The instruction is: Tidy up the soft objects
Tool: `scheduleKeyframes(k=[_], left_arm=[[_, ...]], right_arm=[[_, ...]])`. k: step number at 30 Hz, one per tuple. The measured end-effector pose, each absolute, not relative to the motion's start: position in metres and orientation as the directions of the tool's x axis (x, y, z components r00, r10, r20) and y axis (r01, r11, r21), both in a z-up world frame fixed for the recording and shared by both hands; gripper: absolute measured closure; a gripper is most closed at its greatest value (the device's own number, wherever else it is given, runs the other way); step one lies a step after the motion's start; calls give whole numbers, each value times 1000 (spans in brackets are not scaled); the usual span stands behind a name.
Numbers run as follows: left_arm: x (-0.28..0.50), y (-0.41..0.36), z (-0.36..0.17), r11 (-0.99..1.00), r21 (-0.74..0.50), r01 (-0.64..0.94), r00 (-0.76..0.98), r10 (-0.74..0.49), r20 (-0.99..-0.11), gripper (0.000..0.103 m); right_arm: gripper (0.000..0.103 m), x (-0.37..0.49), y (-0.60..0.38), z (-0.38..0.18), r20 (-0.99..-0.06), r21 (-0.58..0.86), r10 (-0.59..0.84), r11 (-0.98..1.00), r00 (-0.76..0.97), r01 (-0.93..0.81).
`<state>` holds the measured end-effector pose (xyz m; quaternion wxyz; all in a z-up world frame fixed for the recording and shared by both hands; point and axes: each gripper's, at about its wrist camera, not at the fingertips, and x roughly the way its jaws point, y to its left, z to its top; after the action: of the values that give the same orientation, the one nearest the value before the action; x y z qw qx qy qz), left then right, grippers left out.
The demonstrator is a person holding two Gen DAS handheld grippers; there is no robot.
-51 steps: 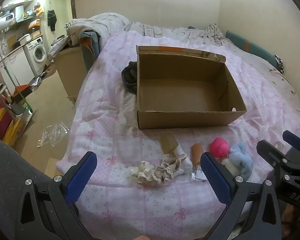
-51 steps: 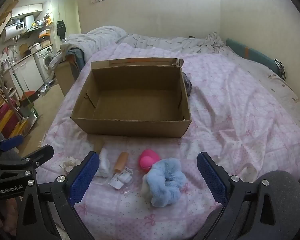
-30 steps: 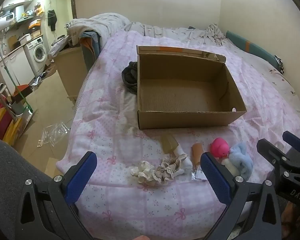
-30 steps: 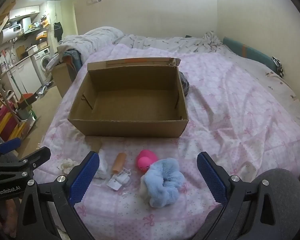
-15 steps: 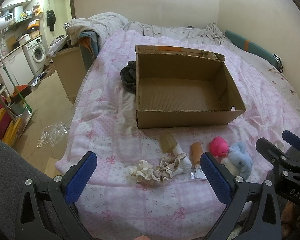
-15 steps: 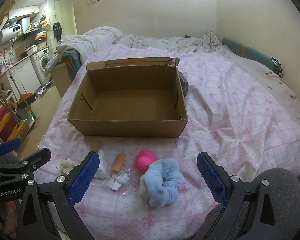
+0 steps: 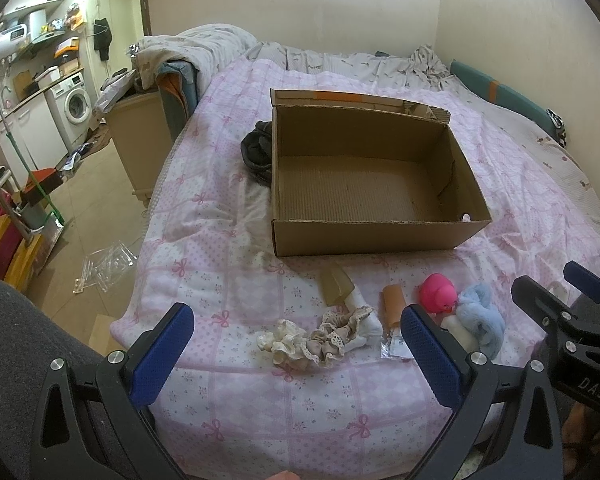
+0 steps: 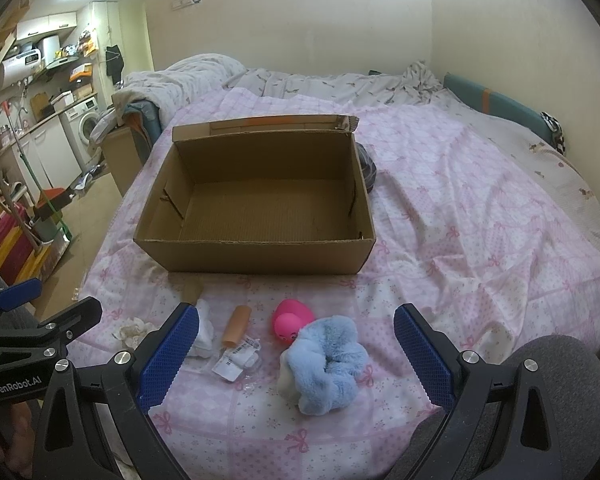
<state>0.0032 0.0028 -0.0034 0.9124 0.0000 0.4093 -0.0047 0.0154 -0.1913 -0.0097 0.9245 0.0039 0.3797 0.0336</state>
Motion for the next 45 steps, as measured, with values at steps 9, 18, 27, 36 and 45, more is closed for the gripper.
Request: scheduleKeyframes(k=[9, 18, 27, 36, 45], left_arm=[[2, -2, -4, 1000, -4, 9, 664, -9, -747, 0], [2, -2, -4, 1000, -4, 10, 664, -10, -747, 0], [2, -2, -5, 1000, -5, 10, 663, -10, -749, 0], [2, -1, -4, 1000, -5, 10, 663, -10, -748, 0], [1, -1, -6, 1000, -5, 6, 663, -8, -748, 0]], right_arm=[[0, 15, -192, -10, -701, 34, 66, 998, 710, -59], [0, 15, -193, -10, -699, 37, 67, 998, 712, -58], [0, 15, -192, -10, -700, 38, 67, 998, 711, -57], [0, 15, -192, -11, -701, 36, 68, 998, 710, -60], [0, 15, -192, -11, -700, 37, 67, 998, 711, -58]])
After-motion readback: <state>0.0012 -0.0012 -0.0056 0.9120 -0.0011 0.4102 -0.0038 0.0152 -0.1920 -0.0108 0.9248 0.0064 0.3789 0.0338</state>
